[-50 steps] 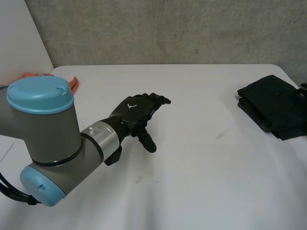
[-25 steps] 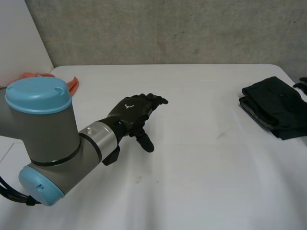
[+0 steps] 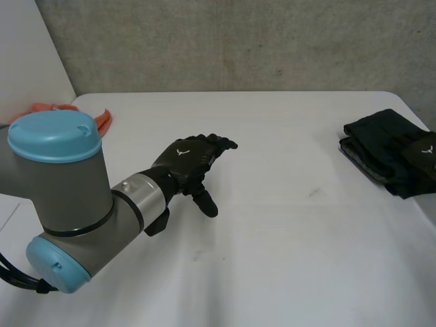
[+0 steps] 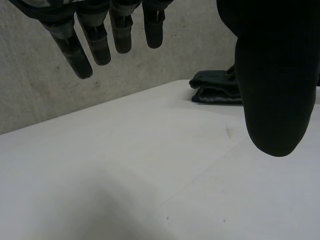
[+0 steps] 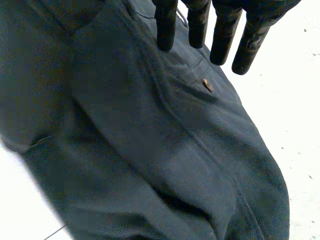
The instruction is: Fold the laundry.
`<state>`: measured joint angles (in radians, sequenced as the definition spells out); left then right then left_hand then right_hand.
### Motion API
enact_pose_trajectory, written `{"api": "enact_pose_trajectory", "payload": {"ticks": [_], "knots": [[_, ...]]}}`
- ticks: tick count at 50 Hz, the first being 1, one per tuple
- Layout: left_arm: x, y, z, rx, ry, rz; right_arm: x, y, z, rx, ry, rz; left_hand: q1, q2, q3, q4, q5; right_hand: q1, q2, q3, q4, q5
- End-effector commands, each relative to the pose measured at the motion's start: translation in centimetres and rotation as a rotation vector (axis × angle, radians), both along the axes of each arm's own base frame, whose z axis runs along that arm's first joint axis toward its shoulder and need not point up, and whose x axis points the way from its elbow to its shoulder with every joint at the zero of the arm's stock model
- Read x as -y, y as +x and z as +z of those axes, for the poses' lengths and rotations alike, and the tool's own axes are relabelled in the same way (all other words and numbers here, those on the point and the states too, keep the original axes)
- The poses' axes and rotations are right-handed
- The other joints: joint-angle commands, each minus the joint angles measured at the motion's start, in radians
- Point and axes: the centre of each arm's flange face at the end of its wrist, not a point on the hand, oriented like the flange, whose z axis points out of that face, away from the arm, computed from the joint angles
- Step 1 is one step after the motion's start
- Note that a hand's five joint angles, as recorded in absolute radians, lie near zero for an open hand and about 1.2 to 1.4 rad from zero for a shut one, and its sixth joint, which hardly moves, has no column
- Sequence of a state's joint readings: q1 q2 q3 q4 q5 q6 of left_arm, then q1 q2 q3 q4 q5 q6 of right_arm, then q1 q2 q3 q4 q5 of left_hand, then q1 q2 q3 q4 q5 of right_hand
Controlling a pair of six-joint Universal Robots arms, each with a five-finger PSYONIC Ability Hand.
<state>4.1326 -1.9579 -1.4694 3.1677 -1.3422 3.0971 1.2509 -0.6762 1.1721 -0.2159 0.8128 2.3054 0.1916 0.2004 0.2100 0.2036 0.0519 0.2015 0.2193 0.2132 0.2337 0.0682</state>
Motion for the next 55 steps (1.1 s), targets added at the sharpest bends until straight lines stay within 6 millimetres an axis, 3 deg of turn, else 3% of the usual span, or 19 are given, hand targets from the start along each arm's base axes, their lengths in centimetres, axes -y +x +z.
{"api": "enact_pose_trajectory", "payload": {"ticks": [1,4,12,17,21,25,30,32,37,42,45,49,50,52,55], "knots": [[0.1,0.1,-0.1,0.002,0.002,0.005,3.1,2.5,0.6,0.061,-0.039,-0.070,-0.007,-0.016,-0.026,-0.019,-0.042,-0.027,-0.045,-0.039,-0.059,-0.068],[0.2,0.2,-0.1,0.002,0.002,0.008,4.4,3.7,0.9,0.119,-0.061,-0.073,-0.007,-0.016,-0.026,-0.019,-0.042,-0.027,-0.045,-0.039,-0.059,-0.068],[0.3,0.3,-0.2,0.002,0.002,0.012,7.7,4.5,0.7,0.141,-0.143,-0.164,-0.007,-0.016,-0.026,-0.019,-0.042,-0.027,-0.045,-0.039,-0.059,-0.068],[0.3,0.4,-0.3,0.002,0.004,0.014,8.2,5.8,0.9,0.142,-0.137,-0.163,-0.007,-0.016,-0.026,-0.019,-0.042,-0.027,-0.045,-0.039,-0.059,-0.068],[0.3,0.4,-0.2,0.002,0.002,0.014,7.3,7.5,1.6,0.141,-0.084,-0.133,-0.007,-0.016,-0.026,-0.019,-0.042,-0.027,-0.045,-0.039,-0.059,-0.068],[0.5,0.5,0.0,-0.001,-0.002,0.020,5.9,8.2,3.6,0.141,-0.008,-0.121,-0.007,-0.016,-0.026,-0.019,-0.042,-0.027,-0.045,-0.039,-0.059,-0.068],[0.5,0.6,0.3,-0.005,-0.008,0.021,2.3,8.2,6.5,0.119,0.145,-0.113,-0.007,-0.016,-0.026,-0.019,-0.042,-0.027,-0.045,-0.039,-0.059,-0.068],[0.4,0.6,0.5,-0.008,-0.012,0.020,1.4,7.8,7.9,0.113,0.147,-0.109,-0.007,-0.016,-0.026,-0.019,-0.042,-0.027,-0.045,-0.039,-0.059,-0.068],[0.3,0.7,1.4,-0.022,-0.034,0.020,-0.5,4.8,12.2,0.096,0.102,-0.171,-0.007,-0.016,-0.026,-0.019,-0.042,-0.027,-0.045,-0.039,-0.059,-0.068],[0.1,0.9,3.3,-0.051,-0.083,0.024,-2.7,5.0,15.9,0.101,0.062,-0.185,-0.013,-0.022,-0.032,-0.025,-0.048,-0.027,-0.045,-0.039,-0.059,-0.068],[0.1,1.1,4.2,-0.061,-0.109,0.031,-3.9,6.0,16.5,0.116,0.077,-0.166,-0.016,-0.025,-0.035,-0.028,-0.051,-0.027,-0.045,-0.039,-0.059,-0.068],[1.6,2.8,6.2,-0.077,-0.172,0.091,-6.4,10.1,18.2,0.215,0.096,-0.088,-0.016,-0.025,-0.035,-0.028,-0.051,-0.027,-0.045,-0.039,-0.059,-0.068],[2.7,3.9,7.1,-0.089,-0.200,0.131,-7.6,11.8,19.0,0.270,0.109,-0.054,-0.017,-0.026,-0.035,-0.029,-0.052,-0.027,-0.045,-0.039,-0.059,-0.068],[4.0,5.0,7.9,-0.098,-0.231,0.175,-8.7,13.2,19.5,0.324,0.135,-0.027,-0.017,-0.026,-0.035,-0.029,-0.052,-0.027,-0.045,-0.039,-0.059,-0.068],[7.2,7.5,8.8,-0.107,-0.286,0.272,-11.0,15.9,18.9,0.386,0.211,0.029,-0.017,-0.026,-0.035,-0.029,-0.052,-0.027,-0.045,-0.039,-0.059,-0.068]]}}
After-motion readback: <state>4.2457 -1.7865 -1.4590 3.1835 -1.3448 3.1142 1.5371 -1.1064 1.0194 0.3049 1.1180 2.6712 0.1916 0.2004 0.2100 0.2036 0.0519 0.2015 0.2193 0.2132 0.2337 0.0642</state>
